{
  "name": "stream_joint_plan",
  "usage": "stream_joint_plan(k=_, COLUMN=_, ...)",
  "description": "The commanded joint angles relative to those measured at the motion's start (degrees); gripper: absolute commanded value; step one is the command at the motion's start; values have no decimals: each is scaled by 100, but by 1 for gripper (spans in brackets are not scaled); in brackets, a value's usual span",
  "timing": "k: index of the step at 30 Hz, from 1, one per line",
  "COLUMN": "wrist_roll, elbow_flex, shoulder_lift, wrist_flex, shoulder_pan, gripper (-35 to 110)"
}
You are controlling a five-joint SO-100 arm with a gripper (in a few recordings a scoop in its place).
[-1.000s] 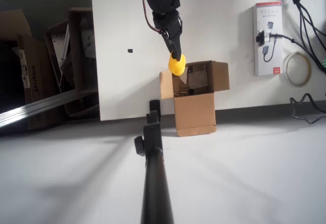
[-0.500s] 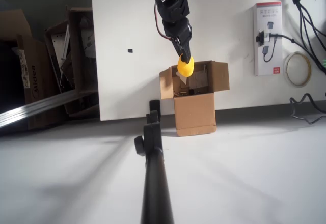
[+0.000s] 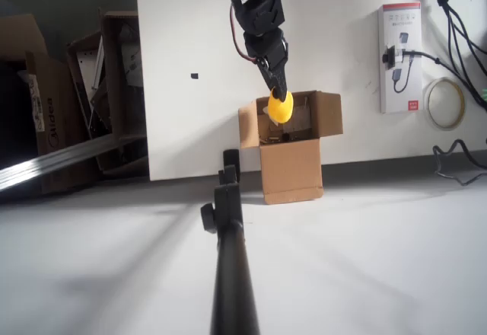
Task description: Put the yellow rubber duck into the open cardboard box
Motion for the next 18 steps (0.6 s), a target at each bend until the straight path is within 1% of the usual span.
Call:
stream_joint_plan(k=1, wrist_roll=79, elbow_flex=-378, shoulder_lift=-9, wrist_flex=-88, shoulder_pan=18, gripper=7)
stream_joint_plan(k=18, wrist_roll=369, elbow_flex=-659, shoulder_lift=-229, wrist_flex=-35, shoulder_pan=35, gripper=7)
